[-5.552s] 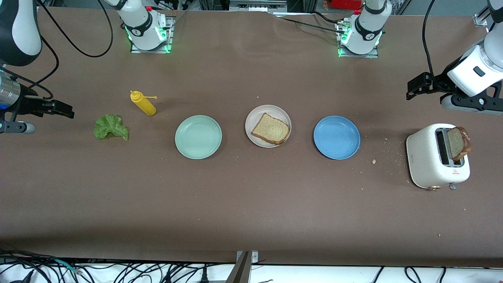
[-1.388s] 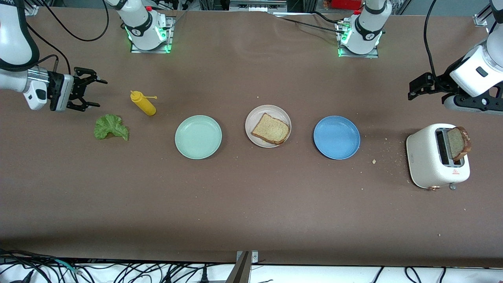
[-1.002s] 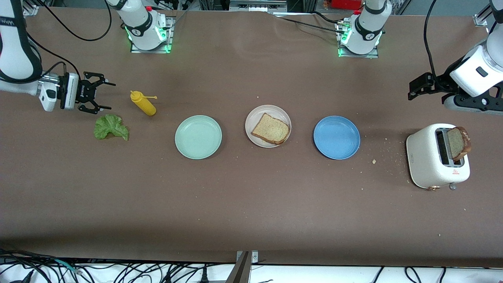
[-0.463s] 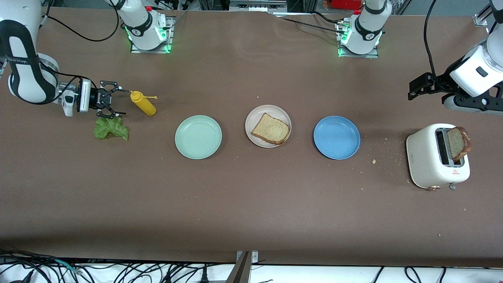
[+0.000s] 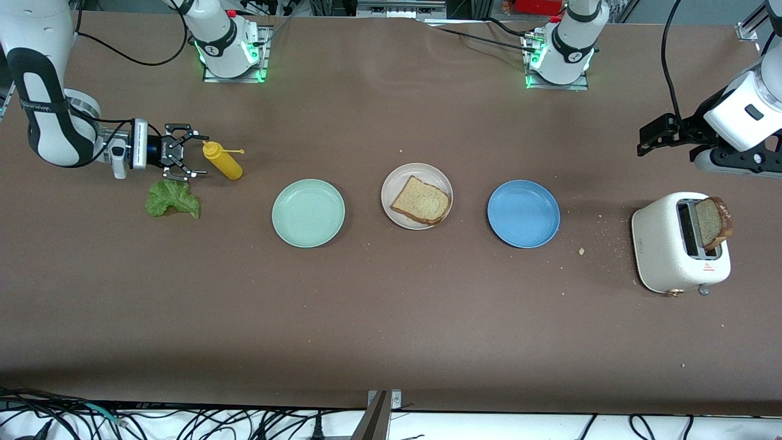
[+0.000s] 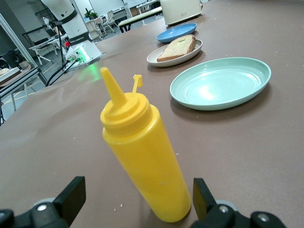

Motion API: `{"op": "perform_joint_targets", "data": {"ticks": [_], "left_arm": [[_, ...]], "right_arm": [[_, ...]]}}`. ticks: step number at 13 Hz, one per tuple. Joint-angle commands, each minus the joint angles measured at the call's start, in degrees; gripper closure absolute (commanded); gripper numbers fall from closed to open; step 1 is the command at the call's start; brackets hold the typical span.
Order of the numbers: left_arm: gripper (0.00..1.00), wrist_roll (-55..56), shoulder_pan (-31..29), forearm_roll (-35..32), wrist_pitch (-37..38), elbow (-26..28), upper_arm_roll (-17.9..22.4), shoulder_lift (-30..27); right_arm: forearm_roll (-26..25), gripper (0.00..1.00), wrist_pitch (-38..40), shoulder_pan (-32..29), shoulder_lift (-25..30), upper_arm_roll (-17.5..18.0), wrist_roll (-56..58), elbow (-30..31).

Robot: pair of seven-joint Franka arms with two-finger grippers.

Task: Make sandwich in beige plate with both arms
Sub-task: 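Grasp the yellow squeeze bottle with the right gripper and lift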

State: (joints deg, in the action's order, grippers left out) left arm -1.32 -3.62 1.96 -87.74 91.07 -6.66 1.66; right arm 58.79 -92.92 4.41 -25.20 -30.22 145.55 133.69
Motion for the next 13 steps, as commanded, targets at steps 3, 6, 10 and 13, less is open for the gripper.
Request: {"op": "perform_joint_targets", "data": {"ticks": [3, 6, 10, 13], "left_arm": [[0.00, -0.35, -0.33, 1.20, 0.55, 0.25, 0.07, -0.87], [0.00, -0.35, -0.33, 1.20, 0.64, 0.25, 0.07, -0.78], [0.00, -0.35, -0.24, 1.20, 0.64, 0.34, -0.01, -0.87], [0.00, -0.34, -0.24, 1.20, 0.64, 0.25, -0.01, -0.79]], "right_arm": [[5.35, 0.00, 1.17, 0.42, -2.48, 1.30, 1.76, -0.45], [8.61, 0.00, 0.46, 1.30, -3.36, 2.62, 1.85, -0.54], [10.46, 0.42, 0.37, 1.30, -4.07, 4.03, 1.85, -0.45], [10.46, 1.00, 0.37, 1.30, -4.15, 4.03, 1.67, -0.45]]}}
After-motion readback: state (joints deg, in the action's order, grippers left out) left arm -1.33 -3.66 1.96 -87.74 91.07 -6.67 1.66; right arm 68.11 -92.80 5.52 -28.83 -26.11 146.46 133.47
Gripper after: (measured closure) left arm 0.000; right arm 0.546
